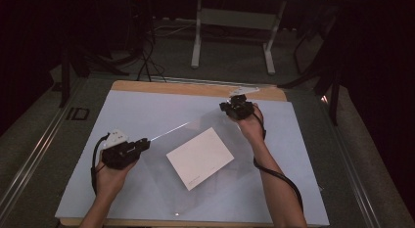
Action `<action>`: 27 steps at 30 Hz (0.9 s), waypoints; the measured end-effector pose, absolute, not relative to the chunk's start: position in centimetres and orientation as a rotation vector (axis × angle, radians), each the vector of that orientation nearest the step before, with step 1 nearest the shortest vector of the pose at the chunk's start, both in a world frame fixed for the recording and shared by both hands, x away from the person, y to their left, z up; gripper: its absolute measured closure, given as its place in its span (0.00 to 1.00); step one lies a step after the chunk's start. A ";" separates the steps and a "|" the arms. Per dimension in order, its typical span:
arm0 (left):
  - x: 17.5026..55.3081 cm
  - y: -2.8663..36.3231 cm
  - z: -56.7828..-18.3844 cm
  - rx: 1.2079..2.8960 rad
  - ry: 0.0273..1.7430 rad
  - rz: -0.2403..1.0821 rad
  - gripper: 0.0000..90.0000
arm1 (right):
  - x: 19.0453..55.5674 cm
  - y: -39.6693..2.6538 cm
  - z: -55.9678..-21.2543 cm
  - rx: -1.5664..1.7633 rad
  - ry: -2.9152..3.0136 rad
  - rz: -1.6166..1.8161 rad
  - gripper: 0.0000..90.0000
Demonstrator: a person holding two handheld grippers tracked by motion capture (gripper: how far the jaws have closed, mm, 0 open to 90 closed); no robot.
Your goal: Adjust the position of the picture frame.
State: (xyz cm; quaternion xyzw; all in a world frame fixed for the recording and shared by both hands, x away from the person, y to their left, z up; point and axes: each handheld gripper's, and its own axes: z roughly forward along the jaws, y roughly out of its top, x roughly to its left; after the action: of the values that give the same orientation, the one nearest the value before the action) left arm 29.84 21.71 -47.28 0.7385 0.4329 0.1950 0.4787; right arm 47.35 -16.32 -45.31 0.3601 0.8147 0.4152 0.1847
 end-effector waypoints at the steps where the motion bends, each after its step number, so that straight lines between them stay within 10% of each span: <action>1: 30.5 21.7 -47.1 1.806 1.056 0.474 0.89 | 47.0 -16.9 -45.2 1.022 2.292 1.173 0.95; 27: 42.1 18.9 -51.3 1.918 1.262 0.308 0.90 | 42.8 -22.9 -50.2 1.183 2.331 1.056 0.93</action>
State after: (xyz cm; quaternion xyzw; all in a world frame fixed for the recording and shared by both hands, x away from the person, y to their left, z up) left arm 42.13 18.94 -51.28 0.7584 0.4991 0.1219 0.4011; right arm 42.79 -22.87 -50.24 0.4143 0.8161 0.3698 0.1602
